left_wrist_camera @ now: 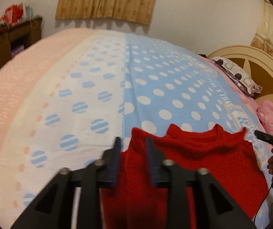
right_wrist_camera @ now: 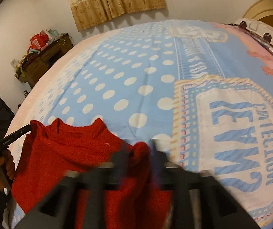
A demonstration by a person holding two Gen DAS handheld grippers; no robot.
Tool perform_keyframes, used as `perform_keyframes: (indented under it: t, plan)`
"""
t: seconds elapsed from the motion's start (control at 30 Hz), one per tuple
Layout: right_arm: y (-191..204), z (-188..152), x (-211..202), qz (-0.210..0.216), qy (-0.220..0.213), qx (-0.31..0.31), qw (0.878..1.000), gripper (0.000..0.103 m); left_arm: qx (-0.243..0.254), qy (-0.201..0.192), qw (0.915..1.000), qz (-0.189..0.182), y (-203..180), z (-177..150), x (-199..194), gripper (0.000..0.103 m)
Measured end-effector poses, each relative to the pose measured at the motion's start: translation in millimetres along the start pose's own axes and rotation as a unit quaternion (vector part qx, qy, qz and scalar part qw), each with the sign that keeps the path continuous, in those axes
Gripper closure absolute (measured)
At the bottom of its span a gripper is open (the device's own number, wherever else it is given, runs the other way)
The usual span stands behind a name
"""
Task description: Fold small clothes
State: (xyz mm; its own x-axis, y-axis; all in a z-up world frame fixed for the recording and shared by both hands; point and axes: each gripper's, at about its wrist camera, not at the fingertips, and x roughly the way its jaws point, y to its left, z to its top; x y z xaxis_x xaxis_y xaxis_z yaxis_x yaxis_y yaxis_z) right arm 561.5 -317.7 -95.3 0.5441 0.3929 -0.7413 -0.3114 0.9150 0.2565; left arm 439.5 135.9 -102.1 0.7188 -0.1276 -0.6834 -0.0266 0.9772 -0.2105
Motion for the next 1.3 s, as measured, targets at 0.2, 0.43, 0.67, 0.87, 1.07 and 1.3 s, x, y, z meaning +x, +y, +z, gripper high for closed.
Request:
perform_keyframes:
  t: [0.2, 0.43, 0.67, 0.87, 1.07, 1.3]
  plan:
    - [34.8, -9.1, -13.9, 0.008, -0.001, -0.064, 0.998, 0.003, 0.116, -0.003, 0.9921, 0.046, -39.5, -18.1, -6.0, 0.032]
    - [79.0, -33.1, 14.5, 0.071, 0.076, -0.111, 0.988, 0.003, 0.123, 0.051, 0.9851, 0.108, -20.7, -31.3, 31.8, 0.03]
    - [52.6, -41.0, 38.7, 0.015, 0.101, -0.075, 0.992, 0.003, 0.02, 0.033, 0.9977, 0.056, 20.4, -34.4, -4.7, 0.03]
    - [66.4, -59.3, -28.3, 0.023, 0.053, -0.096, 0.994, 0.003, 0.056, 0.023, 0.9973, 0.041, 13.0, -77.9, -68.7, 0.019]
    - [88.1, -114.4, -47.8, 0.042, 0.079, -0.132, 0.987, 0.003, 0.103, 0.047, 0.9925, 0.048, -11.7, -117.0, -67.0, 0.016]
    - [88.7, -154.4, -48.2, -0.032, 0.093, -0.179, 0.979, 0.003, 0.098, 0.051, 0.9917, 0.065, -12.9, -120.0, -73.8, 0.012]
